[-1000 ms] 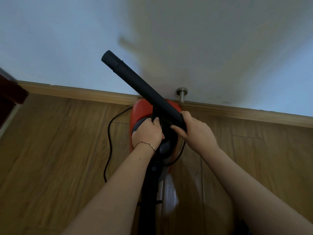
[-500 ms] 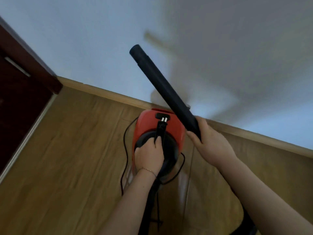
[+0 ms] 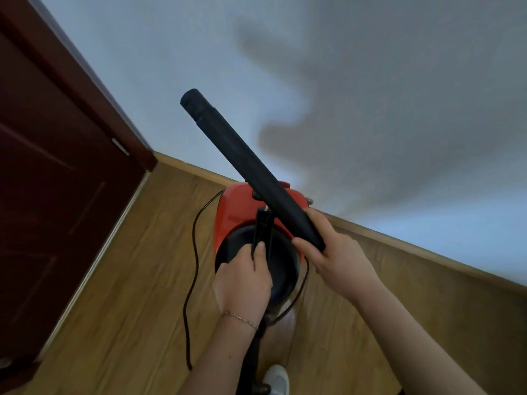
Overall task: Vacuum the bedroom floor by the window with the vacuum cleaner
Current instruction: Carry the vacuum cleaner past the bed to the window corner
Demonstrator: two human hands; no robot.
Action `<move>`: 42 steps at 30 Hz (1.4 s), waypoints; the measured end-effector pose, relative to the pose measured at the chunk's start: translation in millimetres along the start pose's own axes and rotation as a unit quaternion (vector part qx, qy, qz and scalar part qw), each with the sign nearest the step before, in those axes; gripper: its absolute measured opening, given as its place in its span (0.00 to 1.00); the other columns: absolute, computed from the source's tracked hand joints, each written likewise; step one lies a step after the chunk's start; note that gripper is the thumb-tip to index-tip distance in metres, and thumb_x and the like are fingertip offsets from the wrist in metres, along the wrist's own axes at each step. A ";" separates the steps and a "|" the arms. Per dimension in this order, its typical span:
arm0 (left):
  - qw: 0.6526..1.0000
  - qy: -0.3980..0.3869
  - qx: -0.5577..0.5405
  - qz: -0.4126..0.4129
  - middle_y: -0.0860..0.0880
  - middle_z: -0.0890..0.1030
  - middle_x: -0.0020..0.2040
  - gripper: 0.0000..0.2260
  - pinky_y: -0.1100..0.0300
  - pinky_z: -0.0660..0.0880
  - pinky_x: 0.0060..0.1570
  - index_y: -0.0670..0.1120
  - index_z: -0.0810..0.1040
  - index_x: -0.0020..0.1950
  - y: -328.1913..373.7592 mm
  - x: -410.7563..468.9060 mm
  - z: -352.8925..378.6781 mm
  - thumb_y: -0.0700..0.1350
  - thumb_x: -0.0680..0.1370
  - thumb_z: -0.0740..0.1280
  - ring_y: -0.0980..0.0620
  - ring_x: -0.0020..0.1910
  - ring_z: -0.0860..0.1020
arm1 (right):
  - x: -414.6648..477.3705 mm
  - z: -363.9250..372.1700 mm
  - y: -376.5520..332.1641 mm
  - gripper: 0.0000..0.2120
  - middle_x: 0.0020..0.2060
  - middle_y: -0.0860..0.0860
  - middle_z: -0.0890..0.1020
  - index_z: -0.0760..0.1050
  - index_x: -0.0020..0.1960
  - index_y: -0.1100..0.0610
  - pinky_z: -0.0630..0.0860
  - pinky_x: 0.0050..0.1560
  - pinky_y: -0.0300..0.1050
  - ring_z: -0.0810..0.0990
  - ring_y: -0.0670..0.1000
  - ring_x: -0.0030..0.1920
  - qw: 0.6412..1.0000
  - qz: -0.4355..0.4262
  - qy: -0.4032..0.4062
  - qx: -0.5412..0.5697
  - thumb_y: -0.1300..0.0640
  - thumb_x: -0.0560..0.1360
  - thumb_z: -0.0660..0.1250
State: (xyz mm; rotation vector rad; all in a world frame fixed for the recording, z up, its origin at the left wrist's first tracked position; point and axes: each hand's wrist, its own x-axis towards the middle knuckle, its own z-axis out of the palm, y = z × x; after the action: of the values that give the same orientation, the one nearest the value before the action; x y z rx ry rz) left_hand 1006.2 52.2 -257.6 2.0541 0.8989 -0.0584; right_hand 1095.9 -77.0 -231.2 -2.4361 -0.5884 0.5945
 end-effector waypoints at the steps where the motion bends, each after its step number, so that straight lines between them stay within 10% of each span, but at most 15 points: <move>1: 1.000 0.008 -0.004 0.004 0.49 0.78 0.27 0.18 0.45 0.75 0.46 0.49 0.71 0.35 6.7 -8.8 -15.0 0.54 0.79 0.51 0.45 0.32 0.77 | -7.6 -8.8 -13.0 0.23 0.41 0.44 0.78 0.60 0.70 0.42 0.74 0.41 0.44 0.80 0.50 0.40 1.000 -0.009 0.000 -0.002 0.42 0.76 0.60; 20: 0.945 0.272 -0.123 -0.131 0.52 0.76 0.26 0.17 0.56 0.73 0.36 0.45 0.75 0.39 -16.0 -241.0 -228.8 0.51 0.81 0.54 0.52 0.31 0.77 | -150.3 -19.8 -218.2 0.11 0.32 0.45 0.72 0.63 0.48 0.52 0.69 0.29 0.41 0.73 0.47 0.31 0.964 -0.197 -0.097 -0.151 0.47 0.76 0.63; 42: 0.679 0.544 -0.232 -0.435 0.52 0.77 0.29 0.20 0.58 0.64 0.31 0.45 0.73 0.35 -309.5 -594.3 -387.6 0.54 0.81 0.53 0.51 0.29 0.74 | -444.9 279.9 -510.6 0.18 0.34 0.42 0.73 0.66 0.63 0.46 0.70 0.32 0.37 0.74 0.42 0.32 0.698 -0.565 -0.373 -0.231 0.44 0.76 0.64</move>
State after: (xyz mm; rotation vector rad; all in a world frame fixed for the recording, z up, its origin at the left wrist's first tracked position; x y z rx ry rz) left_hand 270.2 106.9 -23.8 0.8465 2.2668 0.8785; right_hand 450.2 187.3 -6.8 -1.5188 -2.5365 0.8811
